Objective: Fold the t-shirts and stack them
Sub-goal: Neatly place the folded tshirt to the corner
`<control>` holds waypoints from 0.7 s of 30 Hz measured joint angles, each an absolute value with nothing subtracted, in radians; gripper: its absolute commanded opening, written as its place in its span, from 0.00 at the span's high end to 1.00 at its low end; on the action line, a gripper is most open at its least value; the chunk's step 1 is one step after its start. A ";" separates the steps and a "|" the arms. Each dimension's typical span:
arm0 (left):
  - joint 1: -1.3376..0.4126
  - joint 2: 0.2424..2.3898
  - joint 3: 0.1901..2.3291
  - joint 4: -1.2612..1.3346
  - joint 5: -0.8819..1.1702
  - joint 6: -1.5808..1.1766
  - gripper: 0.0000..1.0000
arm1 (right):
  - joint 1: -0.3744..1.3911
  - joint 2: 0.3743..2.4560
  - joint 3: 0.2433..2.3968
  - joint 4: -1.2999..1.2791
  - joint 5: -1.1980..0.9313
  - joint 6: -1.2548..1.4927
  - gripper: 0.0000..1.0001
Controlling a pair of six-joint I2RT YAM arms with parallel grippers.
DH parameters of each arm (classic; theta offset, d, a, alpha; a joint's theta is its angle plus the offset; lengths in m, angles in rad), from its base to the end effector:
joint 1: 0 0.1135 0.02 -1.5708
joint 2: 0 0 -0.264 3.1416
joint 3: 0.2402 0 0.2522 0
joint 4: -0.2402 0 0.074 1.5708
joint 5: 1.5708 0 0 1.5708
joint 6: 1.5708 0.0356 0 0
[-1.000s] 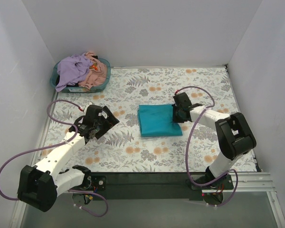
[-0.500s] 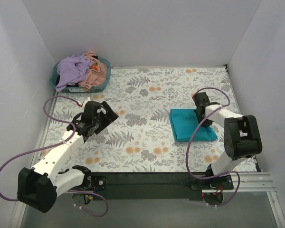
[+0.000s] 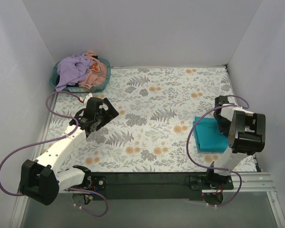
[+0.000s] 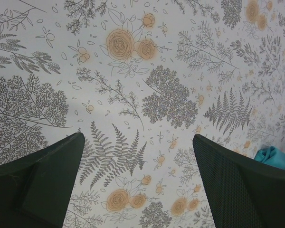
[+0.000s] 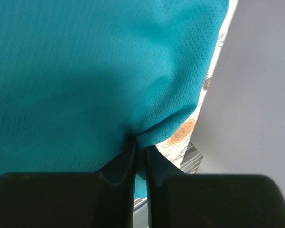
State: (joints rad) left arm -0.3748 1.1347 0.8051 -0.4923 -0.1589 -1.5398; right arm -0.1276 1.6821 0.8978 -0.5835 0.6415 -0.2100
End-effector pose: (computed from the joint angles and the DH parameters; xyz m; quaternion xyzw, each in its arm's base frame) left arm 0.2198 -0.0804 0.2503 -0.5346 0.7588 -0.2556 0.2703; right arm 0.2807 -0.0575 0.1449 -0.0070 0.9446 -0.3254 0.0421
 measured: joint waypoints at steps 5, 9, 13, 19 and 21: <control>-0.374 1.134 0.805 -0.489 -0.171 -1.539 0.02 | -0.189 1.764 0.991 -0.587 0.667 -0.210 0.99; -0.374 1.133 0.805 -0.488 -0.181 -1.538 0.02 | -0.243 1.766 1.005 -0.568 0.665 -0.199 0.99; -0.374 1.133 0.805 -0.489 -0.192 -1.538 0.02 | -0.278 1.766 1.007 -0.561 0.651 -0.185 0.81; -0.374 1.134 0.805 -0.498 -0.210 -1.542 0.02 | -0.289 1.723 1.038 -0.574 0.709 -0.174 0.02; -0.374 1.134 0.805 -0.500 -0.215 -1.544 0.02 | -0.290 1.694 1.058 -0.574 0.673 -0.154 0.02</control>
State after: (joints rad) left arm -0.3740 1.1336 0.8051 -0.4999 -0.2146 -1.5440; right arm -0.2905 1.6943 1.0584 -0.5739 0.6727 -0.1535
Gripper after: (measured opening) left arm 0.982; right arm 0.982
